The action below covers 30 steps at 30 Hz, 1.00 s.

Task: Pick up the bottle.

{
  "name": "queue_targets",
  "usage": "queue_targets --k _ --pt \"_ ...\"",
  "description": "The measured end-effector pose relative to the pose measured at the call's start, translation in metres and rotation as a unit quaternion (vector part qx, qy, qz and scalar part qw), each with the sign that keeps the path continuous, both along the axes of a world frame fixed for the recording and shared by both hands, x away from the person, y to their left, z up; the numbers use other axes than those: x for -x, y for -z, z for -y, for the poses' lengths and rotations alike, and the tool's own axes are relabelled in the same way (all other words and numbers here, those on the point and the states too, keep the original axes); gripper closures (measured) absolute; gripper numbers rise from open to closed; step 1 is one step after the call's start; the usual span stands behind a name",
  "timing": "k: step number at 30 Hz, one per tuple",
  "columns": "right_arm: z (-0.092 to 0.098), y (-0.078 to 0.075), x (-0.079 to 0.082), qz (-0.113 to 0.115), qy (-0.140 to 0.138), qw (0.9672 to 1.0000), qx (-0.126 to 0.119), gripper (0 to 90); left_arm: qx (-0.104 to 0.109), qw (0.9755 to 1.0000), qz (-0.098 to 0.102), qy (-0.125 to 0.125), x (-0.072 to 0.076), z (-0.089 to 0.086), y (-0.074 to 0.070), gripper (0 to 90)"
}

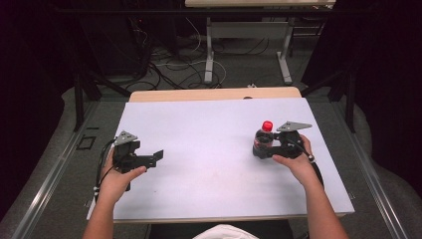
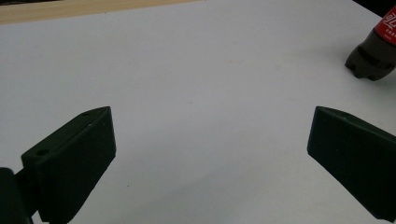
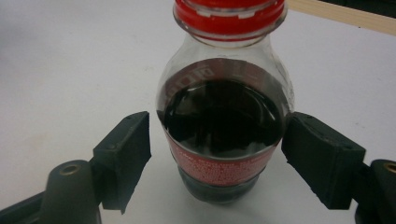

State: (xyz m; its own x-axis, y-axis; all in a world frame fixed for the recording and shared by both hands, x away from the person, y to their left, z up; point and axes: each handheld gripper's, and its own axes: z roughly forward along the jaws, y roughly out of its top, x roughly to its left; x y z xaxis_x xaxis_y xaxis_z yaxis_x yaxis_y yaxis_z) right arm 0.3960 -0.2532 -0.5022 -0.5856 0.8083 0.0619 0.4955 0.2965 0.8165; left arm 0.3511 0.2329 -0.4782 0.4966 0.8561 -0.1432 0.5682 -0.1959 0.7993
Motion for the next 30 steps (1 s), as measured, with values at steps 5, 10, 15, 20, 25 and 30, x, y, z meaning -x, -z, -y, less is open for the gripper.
queue_targets --k 5,10,15,20,25,30 --pt "0.000 0.007 -0.004 -0.004 -0.004 1.0000 0.001 24.7 0.002 1.0000 -0.001 -0.003 0.000 0.000 0.001 1.4" --pt "0.000 0.012 -0.005 -0.015 0.004 0.9999 0.000 27.3 0.002 1.0000 -0.001 -0.007 0.000 0.001 0.003 1.6" --pt "0.002 0.015 -0.006 -0.013 0.004 0.9999 -0.003 27.3 -0.006 1.0000 -0.003 -0.003 0.000 0.001 0.003 2.1" --pt "0.001 0.015 -0.005 -0.015 0.007 0.9998 -0.008 27.5 -0.010 0.9999 -0.003 -0.002 0.000 0.000 0.002 2.4" --pt "0.000 0.013 -0.004 -0.008 0.008 0.9999 0.000 29.0 -0.003 1.0000 -0.006 -0.005 0.000 0.001 0.004 2.8" --pt "0.000 0.013 -0.003 -0.005 0.009 0.9999 0.002 29.7 -0.003 1.0000 -0.006 -0.005 -0.001 0.002 0.005 3.1"
